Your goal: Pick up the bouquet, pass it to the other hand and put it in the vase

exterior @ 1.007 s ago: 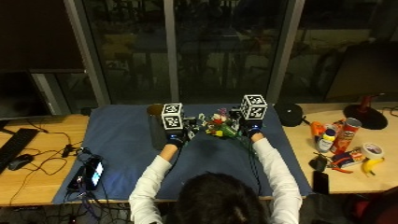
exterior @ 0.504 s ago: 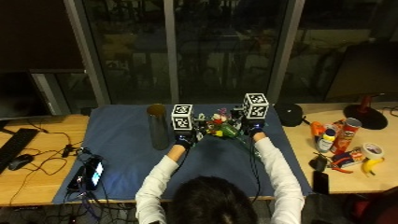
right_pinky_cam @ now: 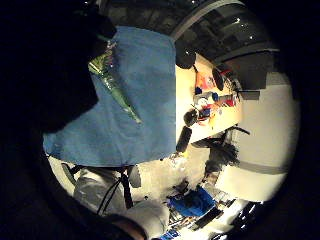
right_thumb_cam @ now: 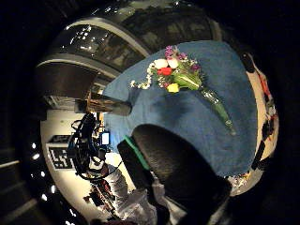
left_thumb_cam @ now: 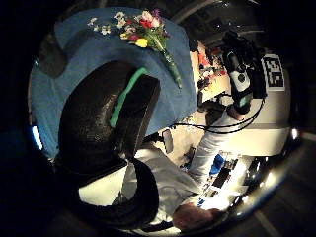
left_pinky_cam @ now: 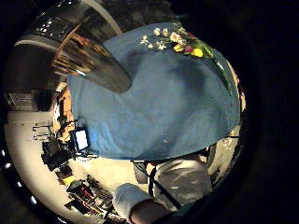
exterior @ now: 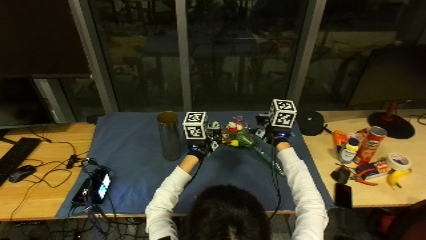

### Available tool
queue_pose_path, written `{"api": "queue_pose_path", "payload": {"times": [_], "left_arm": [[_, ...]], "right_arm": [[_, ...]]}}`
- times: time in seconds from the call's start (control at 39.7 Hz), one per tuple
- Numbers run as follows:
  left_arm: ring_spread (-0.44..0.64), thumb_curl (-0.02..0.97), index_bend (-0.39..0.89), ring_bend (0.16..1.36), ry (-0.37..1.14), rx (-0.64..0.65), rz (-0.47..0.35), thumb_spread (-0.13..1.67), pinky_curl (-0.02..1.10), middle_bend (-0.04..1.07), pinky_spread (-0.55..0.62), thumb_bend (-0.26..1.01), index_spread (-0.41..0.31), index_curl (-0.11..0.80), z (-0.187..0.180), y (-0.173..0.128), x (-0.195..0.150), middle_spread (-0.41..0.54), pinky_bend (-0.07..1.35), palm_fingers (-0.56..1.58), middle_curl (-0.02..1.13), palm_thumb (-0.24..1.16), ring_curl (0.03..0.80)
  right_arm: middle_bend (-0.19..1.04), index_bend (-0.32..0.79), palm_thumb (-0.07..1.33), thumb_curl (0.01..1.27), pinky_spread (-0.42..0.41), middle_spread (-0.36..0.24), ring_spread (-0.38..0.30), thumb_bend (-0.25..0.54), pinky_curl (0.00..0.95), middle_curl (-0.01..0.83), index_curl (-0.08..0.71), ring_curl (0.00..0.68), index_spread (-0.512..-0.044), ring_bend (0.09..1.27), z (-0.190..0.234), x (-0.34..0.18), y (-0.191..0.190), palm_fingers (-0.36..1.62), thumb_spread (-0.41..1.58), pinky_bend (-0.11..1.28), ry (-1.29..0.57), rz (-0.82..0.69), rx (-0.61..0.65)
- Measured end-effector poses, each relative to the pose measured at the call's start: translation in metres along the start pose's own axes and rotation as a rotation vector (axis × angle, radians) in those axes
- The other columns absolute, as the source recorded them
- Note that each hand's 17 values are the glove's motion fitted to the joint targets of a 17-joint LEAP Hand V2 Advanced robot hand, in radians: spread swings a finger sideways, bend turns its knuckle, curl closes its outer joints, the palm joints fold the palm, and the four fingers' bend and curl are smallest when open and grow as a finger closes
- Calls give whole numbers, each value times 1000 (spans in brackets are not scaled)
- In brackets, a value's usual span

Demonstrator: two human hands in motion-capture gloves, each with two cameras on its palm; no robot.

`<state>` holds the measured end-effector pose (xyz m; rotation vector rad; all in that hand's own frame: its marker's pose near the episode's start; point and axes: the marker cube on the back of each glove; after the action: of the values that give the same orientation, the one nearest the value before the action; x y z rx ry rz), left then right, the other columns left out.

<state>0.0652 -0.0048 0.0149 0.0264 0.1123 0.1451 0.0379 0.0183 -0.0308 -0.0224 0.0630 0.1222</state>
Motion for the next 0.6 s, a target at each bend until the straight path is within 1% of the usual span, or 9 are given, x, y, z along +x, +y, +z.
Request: {"api": "queue_pose_path", "payload": {"times": [0.08,0.1,0.2,0.28,0.4,0.45,0.48,0.5,0.6], "left_arm": [[315,225,120,667,-3,-2,3,1233,325,199,332,-14,110,195,-1,-3,1,281,489,171,339,136,273],[316,226,120,667,-4,-3,6,1233,325,199,332,-14,110,195,-1,-4,3,281,489,171,340,135,273],[316,229,119,667,-15,-5,9,1233,327,200,332,-14,107,197,-4,-11,10,281,487,171,344,135,274],[316,230,119,666,-23,9,19,1234,328,200,333,-14,110,198,-8,-13,16,281,487,171,346,134,275],[317,232,118,666,-22,18,45,1234,330,202,333,-14,111,199,-13,-8,25,280,485,171,351,134,275],[317,233,117,665,-24,12,49,1234,331,202,333,-14,111,200,-16,-3,27,280,485,171,352,133,276],[317,234,117,665,-26,12,51,1234,331,202,333,-14,111,200,-16,-1,28,280,485,171,353,133,276],[317,234,118,665,-28,13,54,1234,331,202,333,-14,112,200,-16,-1,29,280,485,171,354,133,276],[317,235,118,665,-35,16,68,1234,333,201,333,-14,112,201,-12,-4,29,275,484,171,357,133,277]], "right_arm": [[190,62,218,223,215,-7,21,-38,376,289,170,326,-347,620,0,9,-2,369,1073,556,-16,31,6],[201,64,219,227,208,-1,10,-33,382,295,171,337,-323,644,-1,12,-2,422,1069,568,-24,41,4],[218,51,234,238,197,4,-12,-20,387,312,152,342,-286,663,-6,24,1,477,1059,605,-57,90,-2],[235,33,268,250,185,7,-27,-10,399,327,138,353,-249,681,-9,35,3,513,1052,647,-72,137,-4],[242,33,288,262,176,10,-41,-16,407,343,121,363,-216,693,-6,52,3,514,1053,684,-85,189,-33],[248,6,299,267,174,16,-45,-16,414,350,106,371,-198,711,-5,56,4,496,1050,706,-91,202,-51],[250,30,301,269,173,15,-46,-18,413,353,109,369,-198,704,-4,58,4,502,1050,706,-94,209,-59],[244,5,306,272,171,21,-47,-17,416,353,97,375,-188,720,-2,61,3,485,1048,720,-95,218,-65],[248,-12,333,283,163,33,-49,-15,422,361,71,384,-163,747,9,74,-2,443,1044,760,-105,260,-71]]}}
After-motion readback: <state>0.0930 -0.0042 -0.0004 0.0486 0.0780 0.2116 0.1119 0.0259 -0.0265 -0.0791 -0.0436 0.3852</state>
